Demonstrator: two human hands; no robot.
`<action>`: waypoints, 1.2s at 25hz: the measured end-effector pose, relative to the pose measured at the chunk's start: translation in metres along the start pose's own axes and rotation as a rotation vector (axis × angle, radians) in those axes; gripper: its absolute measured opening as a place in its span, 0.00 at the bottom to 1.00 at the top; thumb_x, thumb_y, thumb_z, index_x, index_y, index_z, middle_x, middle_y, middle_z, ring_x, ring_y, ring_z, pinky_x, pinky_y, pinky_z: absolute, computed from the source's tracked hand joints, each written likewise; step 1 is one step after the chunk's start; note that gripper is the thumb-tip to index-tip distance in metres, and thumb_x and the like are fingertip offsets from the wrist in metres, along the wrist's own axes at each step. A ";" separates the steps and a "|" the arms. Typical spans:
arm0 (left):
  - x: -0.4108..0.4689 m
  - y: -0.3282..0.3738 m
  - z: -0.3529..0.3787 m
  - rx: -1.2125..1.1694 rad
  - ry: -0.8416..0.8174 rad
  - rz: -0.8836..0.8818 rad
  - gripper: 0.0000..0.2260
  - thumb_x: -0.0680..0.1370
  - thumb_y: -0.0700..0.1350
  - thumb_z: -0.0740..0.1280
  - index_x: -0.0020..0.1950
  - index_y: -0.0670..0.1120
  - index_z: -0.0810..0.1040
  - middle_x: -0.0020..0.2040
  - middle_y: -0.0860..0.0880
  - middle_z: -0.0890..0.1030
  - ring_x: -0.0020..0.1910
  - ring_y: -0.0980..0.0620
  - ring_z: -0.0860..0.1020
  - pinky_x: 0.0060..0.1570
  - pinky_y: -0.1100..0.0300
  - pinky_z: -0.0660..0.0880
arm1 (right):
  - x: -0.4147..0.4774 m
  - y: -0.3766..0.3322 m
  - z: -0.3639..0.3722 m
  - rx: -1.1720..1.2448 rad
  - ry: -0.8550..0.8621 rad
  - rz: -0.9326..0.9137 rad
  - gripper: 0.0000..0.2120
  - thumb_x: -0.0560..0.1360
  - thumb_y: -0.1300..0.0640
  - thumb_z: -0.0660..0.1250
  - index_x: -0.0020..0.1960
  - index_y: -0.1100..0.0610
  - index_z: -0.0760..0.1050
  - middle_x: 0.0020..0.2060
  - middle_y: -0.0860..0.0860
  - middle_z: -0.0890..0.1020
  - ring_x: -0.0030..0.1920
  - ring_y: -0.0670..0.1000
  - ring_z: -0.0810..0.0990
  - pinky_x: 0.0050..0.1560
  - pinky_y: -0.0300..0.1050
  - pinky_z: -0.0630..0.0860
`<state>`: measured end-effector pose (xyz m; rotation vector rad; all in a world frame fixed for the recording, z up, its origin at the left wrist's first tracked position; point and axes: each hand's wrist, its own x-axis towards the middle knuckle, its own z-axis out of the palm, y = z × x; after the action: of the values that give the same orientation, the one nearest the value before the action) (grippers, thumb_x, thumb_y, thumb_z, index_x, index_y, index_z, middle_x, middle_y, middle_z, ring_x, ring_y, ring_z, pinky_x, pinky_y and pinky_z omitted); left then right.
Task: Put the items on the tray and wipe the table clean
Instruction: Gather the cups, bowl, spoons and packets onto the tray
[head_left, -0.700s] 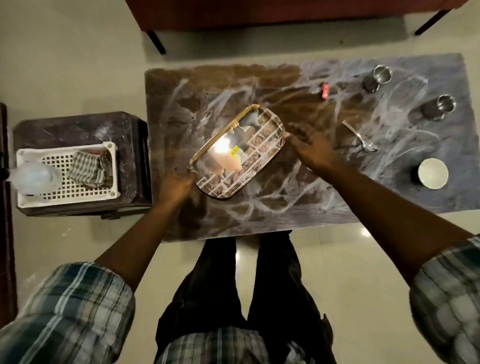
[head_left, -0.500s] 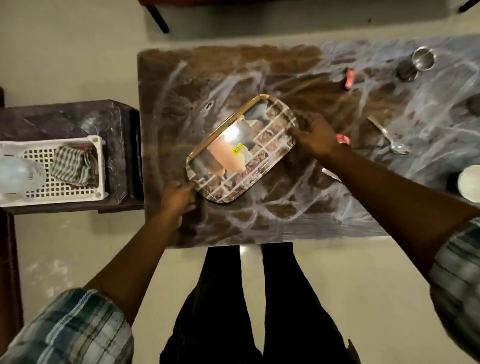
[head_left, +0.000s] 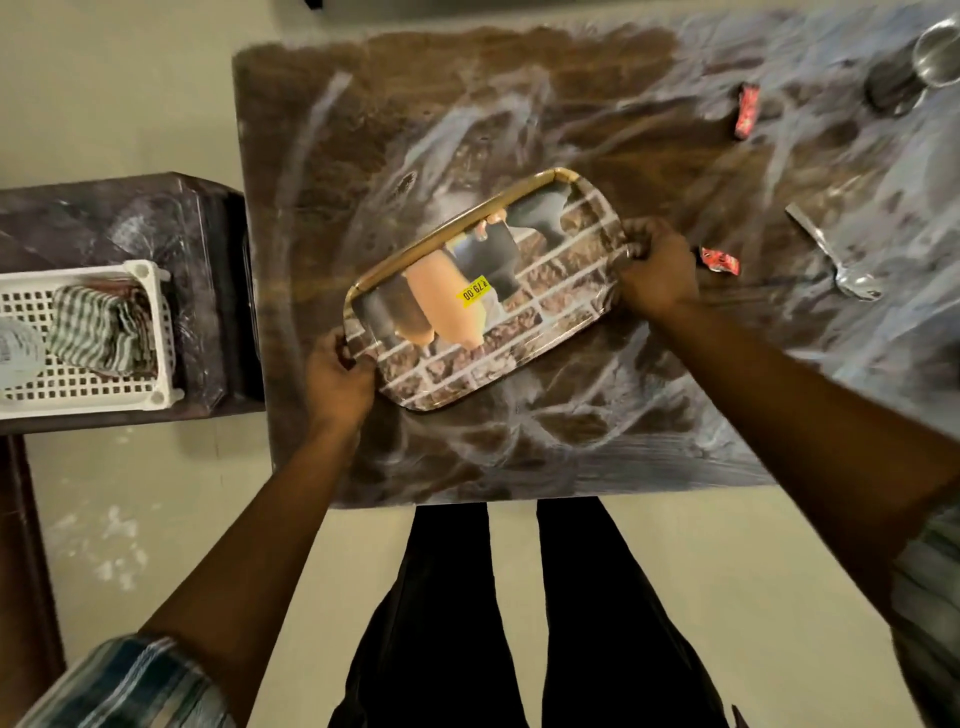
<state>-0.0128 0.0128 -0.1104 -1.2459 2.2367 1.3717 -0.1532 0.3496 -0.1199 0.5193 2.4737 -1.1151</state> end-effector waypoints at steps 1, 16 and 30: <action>0.003 0.003 -0.006 0.046 -0.018 0.019 0.16 0.80 0.35 0.72 0.68 0.40 0.81 0.60 0.41 0.86 0.59 0.40 0.85 0.62 0.45 0.82 | -0.017 0.009 -0.002 0.031 0.014 0.046 0.15 0.78 0.66 0.66 0.63 0.57 0.80 0.45 0.48 0.84 0.49 0.51 0.82 0.57 0.48 0.79; -0.003 0.008 -0.006 0.378 -0.227 0.103 0.17 0.81 0.35 0.70 0.70 0.39 0.79 0.63 0.38 0.85 0.59 0.43 0.82 0.60 0.53 0.75 | -0.136 0.096 0.027 0.181 0.199 0.343 0.14 0.76 0.67 0.69 0.60 0.57 0.79 0.44 0.49 0.84 0.43 0.50 0.83 0.50 0.44 0.78; -0.032 0.198 0.146 0.271 -0.285 0.373 0.14 0.81 0.36 0.71 0.67 0.39 0.81 0.60 0.38 0.85 0.58 0.38 0.84 0.57 0.51 0.79 | -0.040 0.093 -0.152 0.540 0.328 0.298 0.09 0.80 0.53 0.74 0.49 0.59 0.83 0.37 0.54 0.83 0.35 0.51 0.80 0.40 0.48 0.77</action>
<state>-0.1758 0.1880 -0.0476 -0.5262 2.4178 1.2107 -0.1024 0.5166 -0.0655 1.2685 2.2146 -1.6745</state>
